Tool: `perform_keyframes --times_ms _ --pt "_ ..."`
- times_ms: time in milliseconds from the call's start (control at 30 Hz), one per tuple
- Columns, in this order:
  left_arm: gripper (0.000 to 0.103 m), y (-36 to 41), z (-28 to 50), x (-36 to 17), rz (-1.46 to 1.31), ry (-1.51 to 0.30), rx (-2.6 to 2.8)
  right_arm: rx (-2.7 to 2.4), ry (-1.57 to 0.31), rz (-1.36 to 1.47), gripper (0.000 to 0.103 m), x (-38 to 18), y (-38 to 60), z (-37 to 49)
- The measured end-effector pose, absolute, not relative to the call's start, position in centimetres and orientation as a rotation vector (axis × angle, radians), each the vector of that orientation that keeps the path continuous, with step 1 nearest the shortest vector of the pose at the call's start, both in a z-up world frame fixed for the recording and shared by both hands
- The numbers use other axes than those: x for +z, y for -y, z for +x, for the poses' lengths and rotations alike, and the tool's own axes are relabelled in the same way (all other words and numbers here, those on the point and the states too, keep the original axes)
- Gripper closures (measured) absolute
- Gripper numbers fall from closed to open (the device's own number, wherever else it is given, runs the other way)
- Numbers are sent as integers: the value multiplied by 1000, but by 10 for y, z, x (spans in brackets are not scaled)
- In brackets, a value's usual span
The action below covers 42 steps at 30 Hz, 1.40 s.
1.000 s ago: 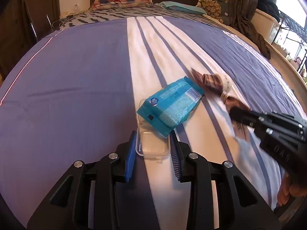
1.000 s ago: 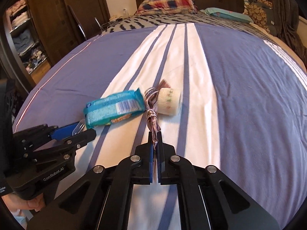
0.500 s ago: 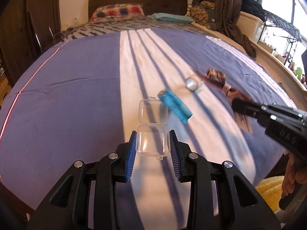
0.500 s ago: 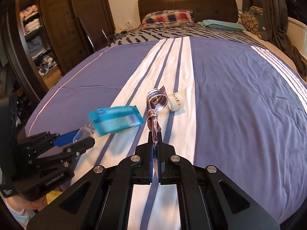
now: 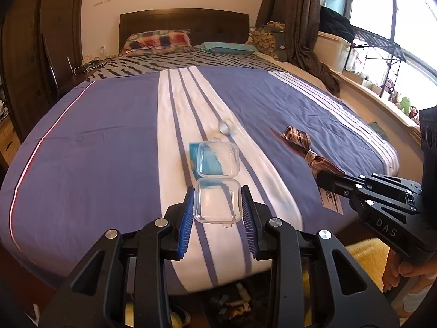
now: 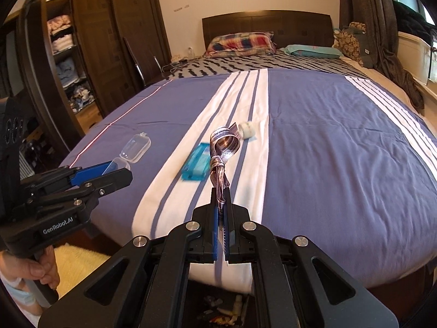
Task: Collect trash
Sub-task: 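Lower ribbon and plastic box into the bin and open both tools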
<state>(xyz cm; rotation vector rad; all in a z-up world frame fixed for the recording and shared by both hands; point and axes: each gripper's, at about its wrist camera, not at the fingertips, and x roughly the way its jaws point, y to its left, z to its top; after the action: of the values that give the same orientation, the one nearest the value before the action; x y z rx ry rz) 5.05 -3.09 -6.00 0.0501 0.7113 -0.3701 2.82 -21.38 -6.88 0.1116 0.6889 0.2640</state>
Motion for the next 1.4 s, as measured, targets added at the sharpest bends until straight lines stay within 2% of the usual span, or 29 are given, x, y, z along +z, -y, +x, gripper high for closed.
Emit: perform_keyframes --times_ms 267,633,833,1033,1400 --pt "71 30 -5 -105 38 -797 -413 275 -761 137 99 -105 214 -29" --pt "71 23 -22 -234 23 -1123 -389 295 -1087 176 99 -225 204 -47" --pt "72 23 -16 -283 25 -1250 -387 323 -1236 178 99 -270 188 -47" --pt "72 27 -13 -317 15 -1354 -412 303 -1313 176 99 -292 182 -40" --pt "71 23 -10 -332 -20 -1414 -431 287 -1325 193 95 -299 185 -29"
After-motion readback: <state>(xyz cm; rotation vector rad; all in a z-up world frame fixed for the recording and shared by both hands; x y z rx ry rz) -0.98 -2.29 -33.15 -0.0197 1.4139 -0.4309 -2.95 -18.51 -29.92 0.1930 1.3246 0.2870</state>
